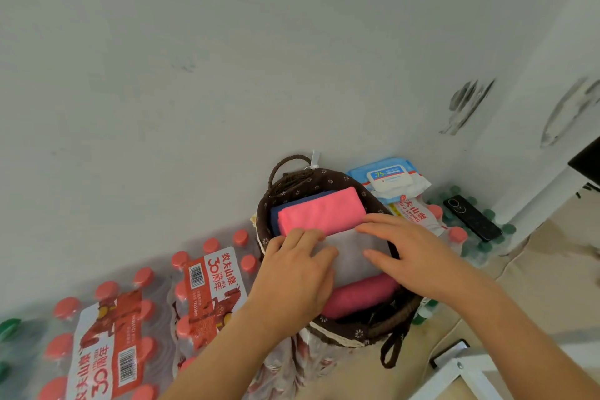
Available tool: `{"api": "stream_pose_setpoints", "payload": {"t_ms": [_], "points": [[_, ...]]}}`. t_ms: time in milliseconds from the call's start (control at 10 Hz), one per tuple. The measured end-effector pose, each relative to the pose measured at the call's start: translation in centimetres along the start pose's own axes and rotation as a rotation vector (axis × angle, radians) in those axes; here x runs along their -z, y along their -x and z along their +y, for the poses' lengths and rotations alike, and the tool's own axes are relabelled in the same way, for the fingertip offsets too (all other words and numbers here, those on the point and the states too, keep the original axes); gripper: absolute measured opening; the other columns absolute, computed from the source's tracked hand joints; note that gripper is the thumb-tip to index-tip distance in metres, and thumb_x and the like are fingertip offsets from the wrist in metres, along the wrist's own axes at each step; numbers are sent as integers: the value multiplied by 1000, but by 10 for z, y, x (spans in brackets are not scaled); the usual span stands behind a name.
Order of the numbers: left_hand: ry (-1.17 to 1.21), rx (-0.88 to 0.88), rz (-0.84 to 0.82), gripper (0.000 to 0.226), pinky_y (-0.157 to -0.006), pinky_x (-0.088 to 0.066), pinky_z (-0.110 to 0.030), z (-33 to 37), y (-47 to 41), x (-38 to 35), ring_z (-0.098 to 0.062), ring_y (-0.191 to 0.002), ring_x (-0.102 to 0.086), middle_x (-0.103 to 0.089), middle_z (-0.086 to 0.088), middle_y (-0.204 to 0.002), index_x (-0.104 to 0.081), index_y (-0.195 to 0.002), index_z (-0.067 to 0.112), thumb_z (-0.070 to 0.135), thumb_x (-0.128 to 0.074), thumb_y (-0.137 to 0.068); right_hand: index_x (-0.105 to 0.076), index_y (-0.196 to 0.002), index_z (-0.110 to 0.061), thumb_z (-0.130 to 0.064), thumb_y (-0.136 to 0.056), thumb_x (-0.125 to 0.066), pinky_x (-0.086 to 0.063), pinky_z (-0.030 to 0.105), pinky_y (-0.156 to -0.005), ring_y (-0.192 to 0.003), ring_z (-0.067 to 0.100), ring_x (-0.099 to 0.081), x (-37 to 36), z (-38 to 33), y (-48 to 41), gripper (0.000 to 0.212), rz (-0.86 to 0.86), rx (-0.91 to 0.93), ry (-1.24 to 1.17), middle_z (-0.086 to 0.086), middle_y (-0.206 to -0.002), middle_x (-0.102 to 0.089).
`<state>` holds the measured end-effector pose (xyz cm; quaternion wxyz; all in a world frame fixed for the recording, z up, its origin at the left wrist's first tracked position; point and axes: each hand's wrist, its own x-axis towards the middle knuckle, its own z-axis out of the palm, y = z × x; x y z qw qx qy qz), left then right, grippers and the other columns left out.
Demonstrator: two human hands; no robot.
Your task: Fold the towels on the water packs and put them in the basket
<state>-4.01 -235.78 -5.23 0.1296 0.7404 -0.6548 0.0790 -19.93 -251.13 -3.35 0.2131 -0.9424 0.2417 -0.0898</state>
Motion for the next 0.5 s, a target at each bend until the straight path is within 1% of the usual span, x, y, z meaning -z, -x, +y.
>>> {"api": "stream_pose_setpoints", "payload": {"t_ms": [100,200,300,400,500], "points": [[59,3,-5,28,-80,-46,-38,2,0,1,-22,-106,-54,-57,0,-120,-63,-105,29,35,-48,-83,-55,-131,-36,-37,-89,-61,-32,30,-111,-130,0,-39,2,3,3,42,10,-23,-44,-19,-141,-45],[174,27,25,26,-83,-46,-36,1,2,5,-17,-109,-51,-54,5,-122,-61,-107,31,34,-52,-83,-54,-130,-38,-37,-89,-61,-22,11,-107,-130,-7,-34,8,1,7,41,72,-46,-106,-20,-142,-43],[402,80,126,25,-90,-45,-34,2,3,25,-8,-113,-47,-53,12,-122,-61,-110,33,33,-54,-86,-58,-124,-39,-35,-88,-65,-16,-4,-98,-123,-15,-36,19,-6,12,37,182,-73,-195,-23,-134,-50],[560,101,340,27,-94,-43,-25,-3,11,69,-8,-113,-53,-57,17,-116,-62,-111,31,29,-59,-85,-62,-112,-49,-61,-80,-59,-41,14,-95,-106,-12,-54,49,-21,26,35,362,-154,-375,-27,-116,-62],[791,154,504,29,-89,-48,-34,-4,36,128,-22,-108,-59,-64,8,-112,-64,-110,28,27,-65,-81,-64,-115,-45,-68,-78,-53,-49,8,-67,-81,-5,-62,91,-47,55,44,560,-178,-571,-13,-103,-70]]}}
